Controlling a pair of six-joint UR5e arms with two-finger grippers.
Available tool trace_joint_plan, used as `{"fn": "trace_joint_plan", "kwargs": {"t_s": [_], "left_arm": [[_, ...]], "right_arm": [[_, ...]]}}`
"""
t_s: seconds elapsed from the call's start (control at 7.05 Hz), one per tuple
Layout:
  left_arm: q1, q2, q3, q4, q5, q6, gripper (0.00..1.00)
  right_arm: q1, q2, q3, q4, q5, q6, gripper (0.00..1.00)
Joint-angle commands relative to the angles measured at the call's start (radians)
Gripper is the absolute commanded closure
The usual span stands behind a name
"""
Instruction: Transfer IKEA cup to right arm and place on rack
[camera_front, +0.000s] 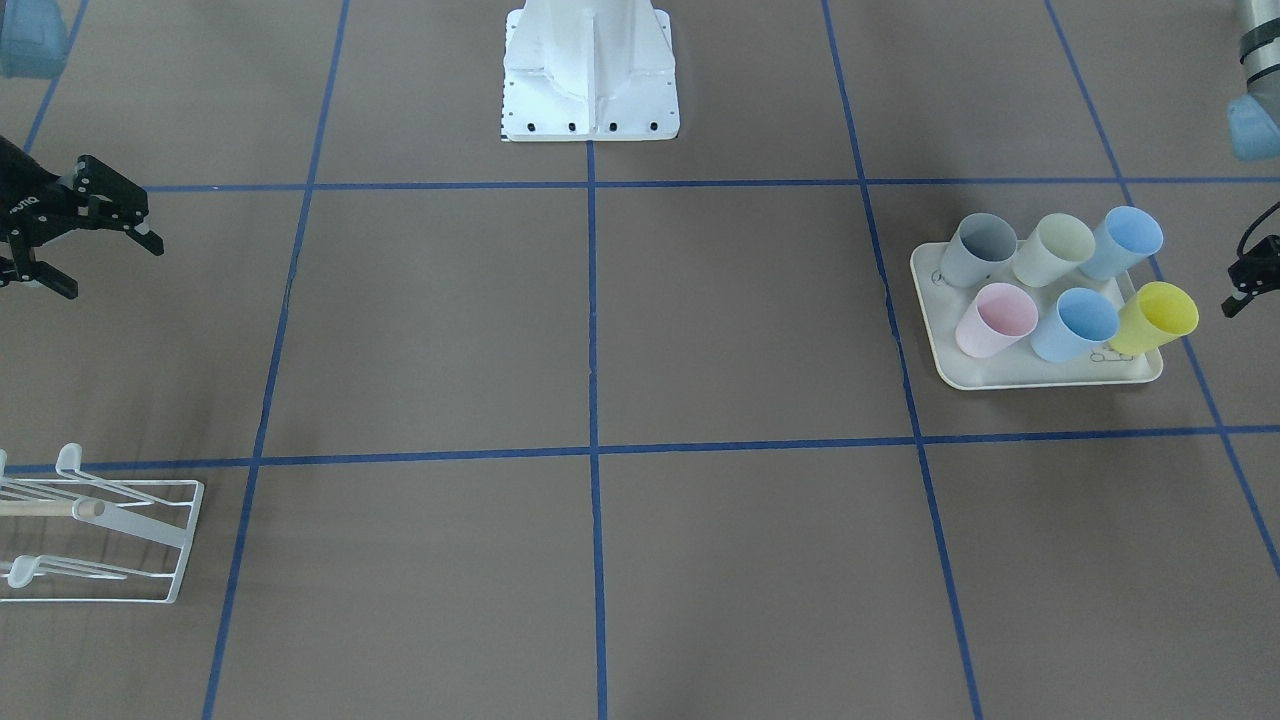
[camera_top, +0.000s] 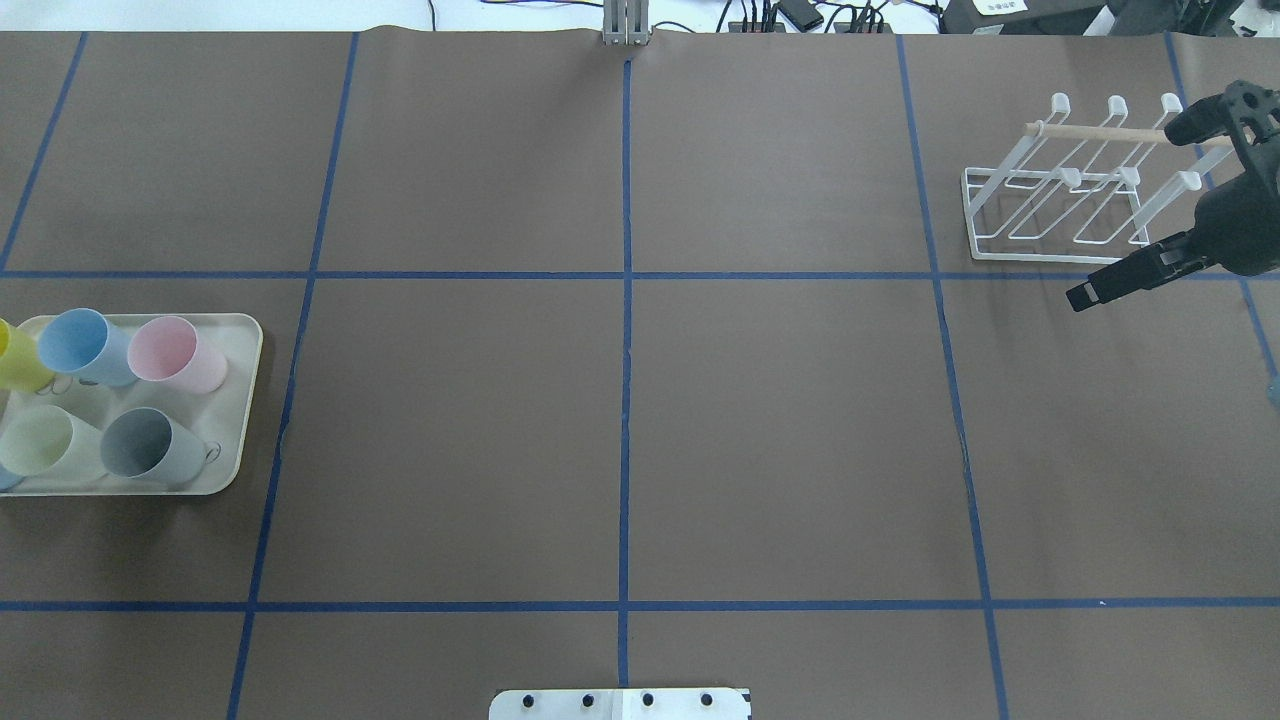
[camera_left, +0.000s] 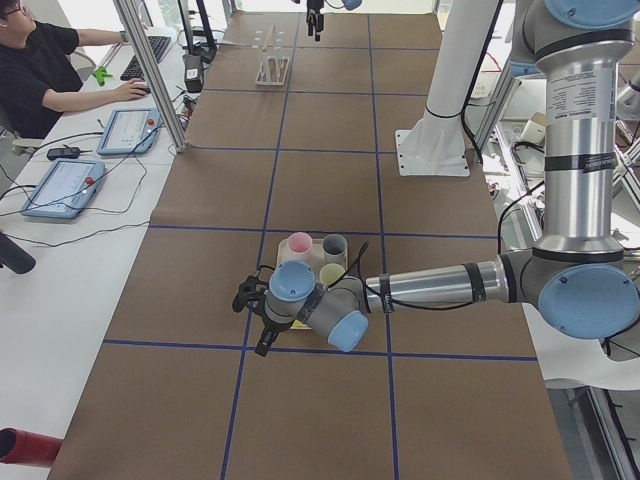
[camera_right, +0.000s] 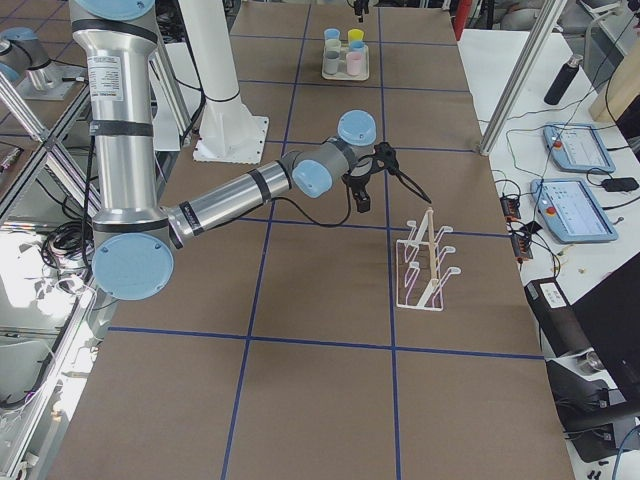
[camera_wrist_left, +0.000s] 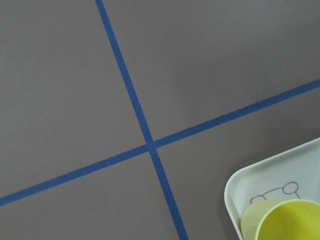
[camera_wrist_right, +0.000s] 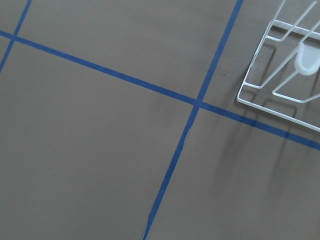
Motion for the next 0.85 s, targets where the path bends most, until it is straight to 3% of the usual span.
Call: {"fn": "trace_joint_plan", "kwargs": {"t_s": [0.0,0.14,0.28,0.43,0.71], "left_arm": [[0.041,0.001,0.013,-0.068,-0.037,-0.125,0.0],[0.058,0.001,0.014,-0.068,-0.042,-0.128,0.0],[0.092,0.001,0.014,-0.07,-0.039,-0.15,0.08],[0.1,0.002,0.016,-0.083,-0.037,-0.153,0.25],[0.101,0.007,0.013,-0.1,-0.036,-0.151,0.75]], "right_arm": [[-0.004,0.001,0.001,0.0,-0.005,0.002,0.0],[-0.004,0.001,-0.001,0.0,-0.008,0.001,0.0],[-0.004,0.001,-0.002,0.0,-0.016,0.002,0.0],[-0.004,0.001,-0.002,0.0,-0.016,0.002,0.0],[-0.006,0.001,-0.002,0.0,-0.016,0.002,0.0]]}}
